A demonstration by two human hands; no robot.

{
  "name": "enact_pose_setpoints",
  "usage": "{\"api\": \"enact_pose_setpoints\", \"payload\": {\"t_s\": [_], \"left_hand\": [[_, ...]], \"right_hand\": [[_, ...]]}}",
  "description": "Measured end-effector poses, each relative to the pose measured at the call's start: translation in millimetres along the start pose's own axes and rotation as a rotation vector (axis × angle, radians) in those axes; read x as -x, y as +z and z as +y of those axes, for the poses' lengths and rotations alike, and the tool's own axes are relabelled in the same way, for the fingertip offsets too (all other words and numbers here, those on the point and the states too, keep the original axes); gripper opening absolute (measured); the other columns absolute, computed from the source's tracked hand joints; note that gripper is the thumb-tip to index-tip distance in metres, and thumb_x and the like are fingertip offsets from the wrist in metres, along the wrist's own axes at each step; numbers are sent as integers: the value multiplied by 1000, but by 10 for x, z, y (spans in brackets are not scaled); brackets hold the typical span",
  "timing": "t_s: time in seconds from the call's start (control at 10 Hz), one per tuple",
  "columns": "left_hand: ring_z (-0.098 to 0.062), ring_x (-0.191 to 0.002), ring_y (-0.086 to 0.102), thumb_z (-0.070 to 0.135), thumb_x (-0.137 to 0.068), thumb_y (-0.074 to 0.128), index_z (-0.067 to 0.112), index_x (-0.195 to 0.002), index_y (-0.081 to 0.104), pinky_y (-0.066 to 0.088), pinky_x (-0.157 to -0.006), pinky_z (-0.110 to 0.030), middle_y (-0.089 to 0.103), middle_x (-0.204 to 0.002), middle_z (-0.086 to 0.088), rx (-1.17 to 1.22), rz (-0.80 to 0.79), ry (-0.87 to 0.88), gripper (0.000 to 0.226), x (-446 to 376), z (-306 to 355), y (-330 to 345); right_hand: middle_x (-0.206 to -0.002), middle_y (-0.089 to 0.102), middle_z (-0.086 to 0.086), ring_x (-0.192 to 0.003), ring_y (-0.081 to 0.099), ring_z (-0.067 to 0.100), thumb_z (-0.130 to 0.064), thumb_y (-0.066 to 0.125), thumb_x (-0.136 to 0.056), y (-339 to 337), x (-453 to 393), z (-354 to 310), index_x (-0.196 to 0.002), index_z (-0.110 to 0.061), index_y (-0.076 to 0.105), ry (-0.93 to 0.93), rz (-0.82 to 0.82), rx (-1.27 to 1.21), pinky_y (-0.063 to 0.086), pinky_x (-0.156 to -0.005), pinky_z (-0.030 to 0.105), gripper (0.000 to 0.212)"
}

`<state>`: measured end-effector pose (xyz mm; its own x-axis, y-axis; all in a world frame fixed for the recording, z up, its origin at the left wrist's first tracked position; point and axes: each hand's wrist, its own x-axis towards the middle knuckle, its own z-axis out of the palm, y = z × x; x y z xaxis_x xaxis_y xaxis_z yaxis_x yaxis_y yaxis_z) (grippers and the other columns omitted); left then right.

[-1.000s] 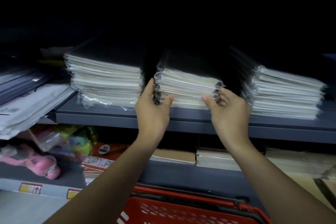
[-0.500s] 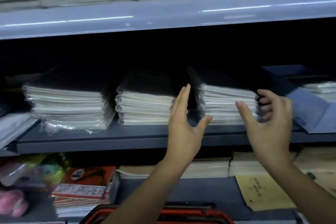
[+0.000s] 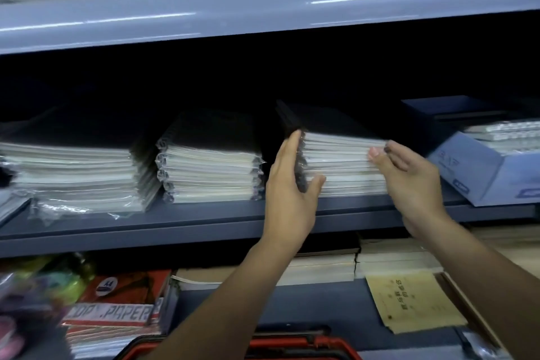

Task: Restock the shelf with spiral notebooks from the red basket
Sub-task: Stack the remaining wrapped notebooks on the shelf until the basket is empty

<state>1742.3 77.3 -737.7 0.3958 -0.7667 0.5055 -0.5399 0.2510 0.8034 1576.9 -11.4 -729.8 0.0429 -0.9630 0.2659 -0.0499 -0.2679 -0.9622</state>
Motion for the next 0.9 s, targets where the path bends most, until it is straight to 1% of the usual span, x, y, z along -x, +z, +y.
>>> {"api": "enact_pose_setpoints", "payload": {"t_s": [0.1,0.2,0.3,0.4,0.5,0.6,0.7,0.8,0.9], "left_hand": [[-3,-145,33,15,-85,77,48,-152,20,35,-119,-39,34,-158,19,78,-53,-86,94,46,-62,-9],[0,-127,51,13,-86,76,43,-155,22,41,-111,-25,52,-140,20,37,-60,-131,92,21,-108,22],[11,-105,54,9,-87,75,35,-153,31,43,-100,-12,55,-116,26,66,-6,-200,84,-23,-104,38],[19,-96,55,2,-87,73,27,-151,39,43,-97,-10,58,-114,25,124,53,-231,76,-61,-83,51],[33,-79,51,-2,-87,72,23,-149,42,40,-85,-1,50,-98,35,155,59,-253,74,-61,-83,44],[32,-77,53,-2,-85,73,22,-149,43,40,-86,0,51,-94,35,130,46,-238,74,-33,-88,33],[30,-83,55,-2,-85,74,24,-148,44,45,-94,-7,52,-93,39,125,49,-220,74,1,-90,33],[15,-79,59,6,-87,74,34,-147,44,45,-84,-5,56,-82,37,95,62,-180,72,23,-105,40],[25,-95,54,11,-87,75,29,-151,38,41,-93,-1,50,-104,39,139,29,-193,76,101,-21,12]], "right_hand": [[-137,56,-15,-123,57,0,-30,84,-78,-126,-23,-26,-145,-22,51,23,-214,70,43,-104,20,75],[-111,64,-25,-96,64,-17,-11,85,-74,-156,-16,2,-135,-29,54,-15,-287,130,47,-82,1,71],[-106,67,-24,-90,65,-19,-10,86,-74,-61,15,88,-128,-25,61,-90,-183,187,46,-79,-2,62],[-110,71,-16,-98,65,-12,-17,88,-74,42,64,111,-133,-17,63,-123,-122,194,46,-85,1,64],[-99,60,-33,-86,60,-22,-14,85,-77,18,80,79,-130,-31,55,-110,-148,209,42,-77,-4,63],[-103,60,-30,-89,58,-21,-9,81,-80,-37,29,68,-128,-31,54,-123,-200,210,39,-75,-7,60],[-102,53,-29,-98,55,-11,-8,78,-84,-47,-37,55,-140,-14,53,-109,-237,259,36,-78,-5,62],[-116,57,-20,-117,54,4,-18,77,-86,-27,-94,65,-144,-16,48,-96,-293,294,37,-95,13,64],[-140,55,-12,-132,50,11,-34,74,-88,-55,27,74,-151,-26,39,-35,-219,277,37,-107,26,72]]}}
